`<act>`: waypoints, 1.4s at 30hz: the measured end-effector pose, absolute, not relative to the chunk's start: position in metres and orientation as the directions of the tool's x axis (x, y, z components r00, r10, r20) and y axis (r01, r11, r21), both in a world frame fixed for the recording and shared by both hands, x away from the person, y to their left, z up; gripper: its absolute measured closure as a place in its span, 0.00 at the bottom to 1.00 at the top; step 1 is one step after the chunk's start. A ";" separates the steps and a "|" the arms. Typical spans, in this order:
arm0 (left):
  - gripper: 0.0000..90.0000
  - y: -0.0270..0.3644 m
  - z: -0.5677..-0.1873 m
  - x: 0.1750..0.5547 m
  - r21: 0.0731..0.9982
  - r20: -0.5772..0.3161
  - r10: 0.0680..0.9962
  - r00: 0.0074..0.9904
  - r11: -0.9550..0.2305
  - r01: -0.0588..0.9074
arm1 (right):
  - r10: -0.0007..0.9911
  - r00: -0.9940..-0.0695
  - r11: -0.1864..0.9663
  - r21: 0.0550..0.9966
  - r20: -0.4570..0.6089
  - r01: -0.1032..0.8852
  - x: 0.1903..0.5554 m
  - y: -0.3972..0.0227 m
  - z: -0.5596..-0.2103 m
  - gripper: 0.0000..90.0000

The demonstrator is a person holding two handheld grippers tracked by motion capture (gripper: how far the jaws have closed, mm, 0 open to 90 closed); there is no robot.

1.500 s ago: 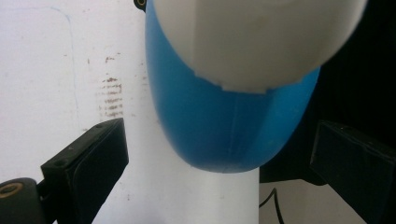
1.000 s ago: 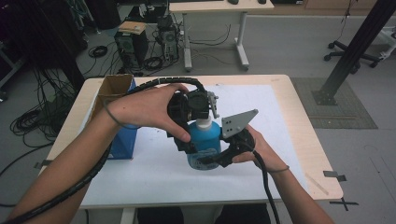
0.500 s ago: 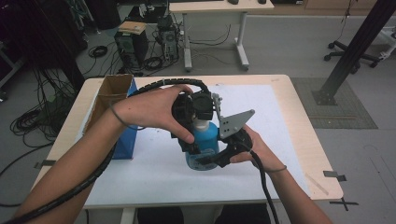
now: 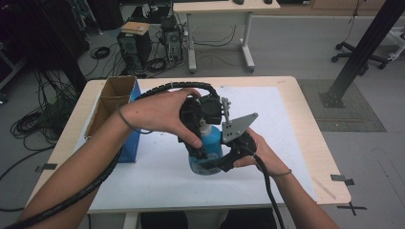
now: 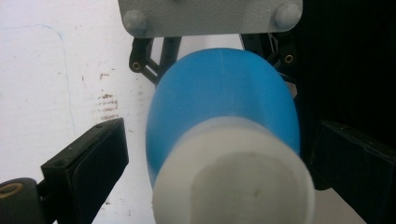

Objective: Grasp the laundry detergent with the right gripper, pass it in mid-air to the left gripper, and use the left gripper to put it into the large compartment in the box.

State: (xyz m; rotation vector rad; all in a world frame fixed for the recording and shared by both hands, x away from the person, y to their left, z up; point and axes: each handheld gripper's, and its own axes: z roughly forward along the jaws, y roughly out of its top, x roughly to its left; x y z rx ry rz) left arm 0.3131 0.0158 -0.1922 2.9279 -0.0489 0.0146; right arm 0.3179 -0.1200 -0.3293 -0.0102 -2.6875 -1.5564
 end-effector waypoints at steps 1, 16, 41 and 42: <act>0.05 0.016 -0.192 0.313 0.212 0.014 -0.033 0.999 -0.977 -0.035 | -0.012 -0.999 0.498 0.867 0.034 0.024 0.318 -0.120 -0.329 0.48; 0.19 0.009 -0.193 0.312 0.201 0.028 -0.041 0.999 -0.979 -0.046 | -0.016 -0.999 0.494 0.869 0.029 0.017 0.318 -0.120 -0.328 0.48; 0.41 0.005 -0.189 0.310 0.191 0.044 -0.024 0.999 -0.981 -0.032 | -0.015 -1.000 0.489 0.872 0.021 0.011 0.317 -0.122 -0.325 0.48; 0.41 0.005 -0.189 0.309 0.191 0.045 -0.022 0.999 -0.981 -0.031 | -0.015 -1.000 0.489 0.872 0.020 0.010 0.317 -0.122 -0.325 0.48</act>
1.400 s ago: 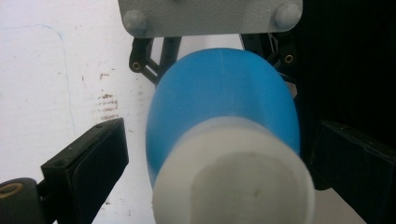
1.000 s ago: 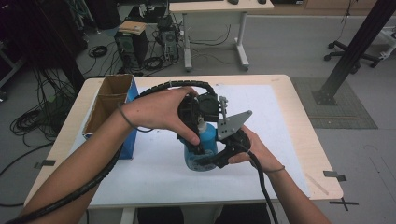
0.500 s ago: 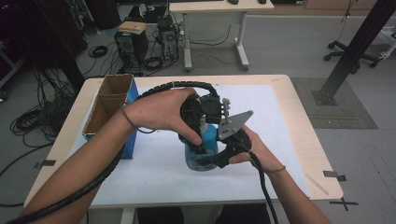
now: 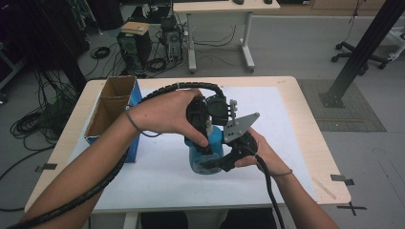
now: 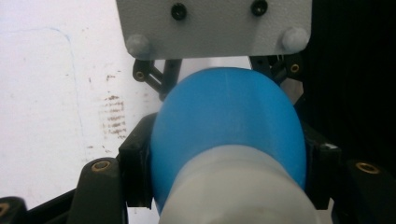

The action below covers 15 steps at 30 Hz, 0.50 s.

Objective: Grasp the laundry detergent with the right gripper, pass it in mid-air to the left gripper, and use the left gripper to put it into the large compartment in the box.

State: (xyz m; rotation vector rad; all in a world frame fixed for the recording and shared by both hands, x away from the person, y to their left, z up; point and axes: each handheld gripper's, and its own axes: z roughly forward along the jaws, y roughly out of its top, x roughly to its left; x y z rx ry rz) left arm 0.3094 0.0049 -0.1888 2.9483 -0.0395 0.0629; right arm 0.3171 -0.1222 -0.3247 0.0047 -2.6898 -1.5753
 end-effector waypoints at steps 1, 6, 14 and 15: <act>0.41 0.005 -0.189 0.309 0.192 0.053 -0.022 0.998 -0.981 -0.032 | -0.016 -1.000 0.489 0.872 0.020 0.010 0.317 -0.122 -0.325 0.48; 0.42 0.004 -0.189 0.308 0.181 0.055 -0.011 0.998 -0.983 -0.020 | -0.015 -1.000 0.493 0.870 0.015 0.005 0.318 -0.122 -0.325 0.48; 0.42 0.003 -0.190 0.307 0.156 0.049 0.009 0.999 -0.988 0.001 | -0.027 -0.999 0.488 0.873 0.022 0.006 0.317 -0.120 -0.327 0.48; 0.42 0.003 -0.190 0.307 0.156 0.049 0.009 0.999 -0.988 0.001 | -0.027 -0.999 0.488 0.873 0.022 0.006 0.317 -0.120 -0.327 0.48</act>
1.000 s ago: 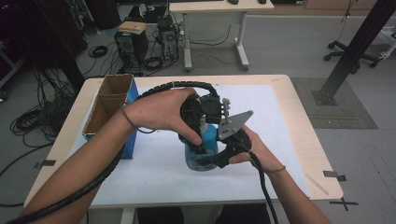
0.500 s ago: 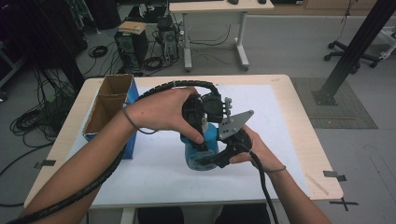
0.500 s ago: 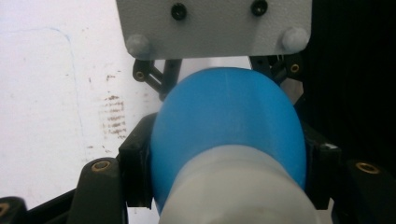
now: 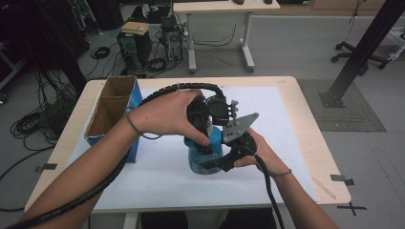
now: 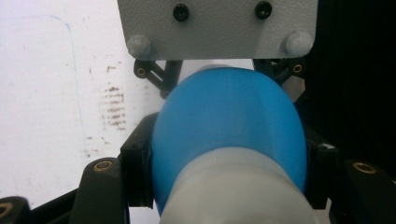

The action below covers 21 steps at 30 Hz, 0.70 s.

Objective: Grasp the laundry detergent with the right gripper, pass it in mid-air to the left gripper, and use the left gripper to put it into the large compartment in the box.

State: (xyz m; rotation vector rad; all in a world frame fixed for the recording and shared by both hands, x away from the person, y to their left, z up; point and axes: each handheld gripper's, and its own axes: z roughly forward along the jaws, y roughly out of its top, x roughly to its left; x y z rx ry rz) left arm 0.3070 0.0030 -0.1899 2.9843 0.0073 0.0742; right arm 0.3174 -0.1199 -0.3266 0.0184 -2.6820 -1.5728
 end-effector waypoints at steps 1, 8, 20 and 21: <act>0.42 0.004 -0.190 0.307 0.161 0.048 0.010 0.999 -0.987 0.003 | -0.028 -0.999 0.486 0.874 0.020 0.004 0.317 -0.120 -0.327 0.47; 0.42 0.004 -0.190 0.306 0.152 0.050 0.017 0.999 -0.988 0.009 | -0.032 -0.999 0.479 0.878 0.018 0.000 0.317 -0.118 -0.328 0.47; 0.42 0.002 -0.186 0.306 0.154 0.060 0.025 0.998 -0.988 0.015 | -0.020 -1.000 0.436 0.900 -0.007 -0.015 0.316 -0.116 -0.330 0.45; 0.42 0.002 -0.184 0.306 0.156 0.065 0.026 0.998 -0.988 0.015 | -0.016 -1.000 0.431 0.902 -0.012 -0.018 0.316 -0.116 -0.330 0.43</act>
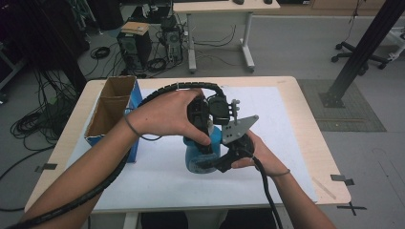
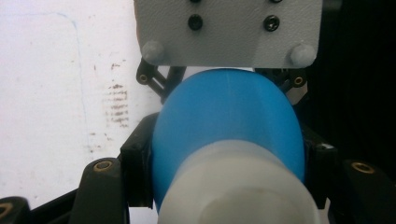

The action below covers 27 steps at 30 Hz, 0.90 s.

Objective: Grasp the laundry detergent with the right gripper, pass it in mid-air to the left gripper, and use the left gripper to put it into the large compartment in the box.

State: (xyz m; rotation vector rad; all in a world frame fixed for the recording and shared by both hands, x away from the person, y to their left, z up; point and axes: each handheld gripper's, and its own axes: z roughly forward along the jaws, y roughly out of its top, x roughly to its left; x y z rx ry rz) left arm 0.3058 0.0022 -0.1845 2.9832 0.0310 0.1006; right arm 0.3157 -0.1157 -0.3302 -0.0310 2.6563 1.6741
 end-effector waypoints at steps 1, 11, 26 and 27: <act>0.42 0.002 -0.183 0.306 0.157 0.067 0.026 0.997 -0.987 0.015 | -0.014 -1.000 0.427 0.904 -0.008 -0.014 0.316 -0.116 -0.330 0.42; 0.42 -0.001 -0.185 0.305 0.143 0.069 0.018 0.997 -0.990 0.008 | -0.004 -1.000 0.401 0.916 0.006 0.004 0.315 -0.117 -0.330 0.32; 0.42 0.001 -0.182 0.305 0.147 0.080 0.026 0.996 -0.989 0.014 | 0.018 -0.998 0.342 0.938 0.054 0.057 0.317 -0.120 -0.329 0.07; 0.42 0.001 -0.182 0.305 0.147 0.080 0.026 0.996 -0.989 0.014 | 0.010 -0.998 0.335 0.941 0.054 0.054 0.317 -0.120 -0.329 0.07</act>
